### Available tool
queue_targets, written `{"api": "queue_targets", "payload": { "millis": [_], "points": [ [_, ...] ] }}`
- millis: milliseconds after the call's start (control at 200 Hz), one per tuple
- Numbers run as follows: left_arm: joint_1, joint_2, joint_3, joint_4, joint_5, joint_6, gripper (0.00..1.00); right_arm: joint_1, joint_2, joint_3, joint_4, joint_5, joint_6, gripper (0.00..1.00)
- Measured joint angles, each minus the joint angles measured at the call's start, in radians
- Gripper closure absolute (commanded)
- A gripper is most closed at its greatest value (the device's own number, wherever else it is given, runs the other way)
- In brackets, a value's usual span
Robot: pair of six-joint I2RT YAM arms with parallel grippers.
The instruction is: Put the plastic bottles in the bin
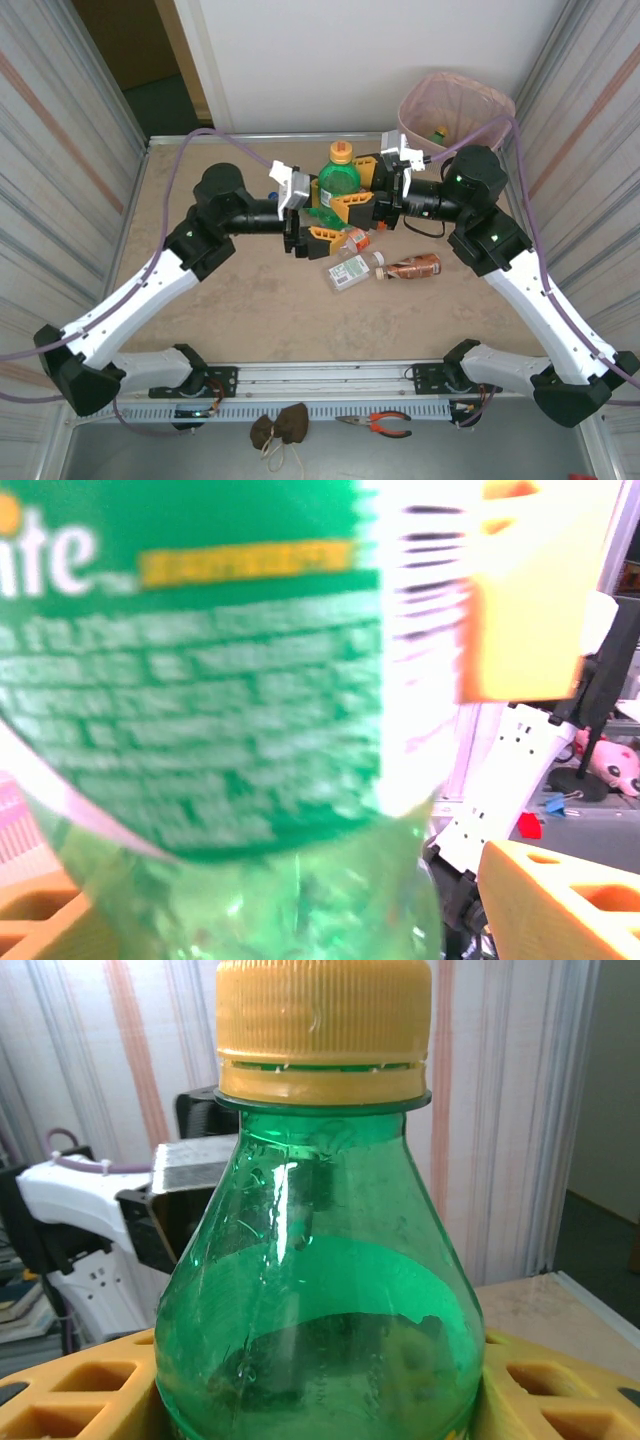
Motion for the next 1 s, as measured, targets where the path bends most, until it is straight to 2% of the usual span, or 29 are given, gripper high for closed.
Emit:
{"api": "queue_targets", "payload": {
  "millis": [130, 271, 666, 832, 1002],
  "points": [
    [0.0, -0.046, -0.02, -0.008, -0.064, 0.021, 0.17, -0.011, 0.001, 0.019, -0.015, 0.022, -0.005, 0.47],
    [0.003, -0.061, -0.029, -0.027, -0.118, 0.039, 0.17, -0.069, 0.019, 0.065, -0.041, 0.048, -0.006, 0.5],
    [0.002, -0.087, -0.065, -0.075, -0.127, 0.059, 0.17, -0.399, 0.191, 0.212, -0.118, 0.275, 0.064, 0.54],
    [0.002, -0.106, -0.076, -0.082, -0.127, 0.064, 0.17, -0.525, 0.285, 0.267, -0.161, 0.36, 0.134, 0.64],
    [0.002, -0.126, -0.091, -0.081, -0.138, 0.064, 0.17, -0.622, 0.412, 0.364, -0.229, 0.428, 0.191, 0.66]
  ]
}}
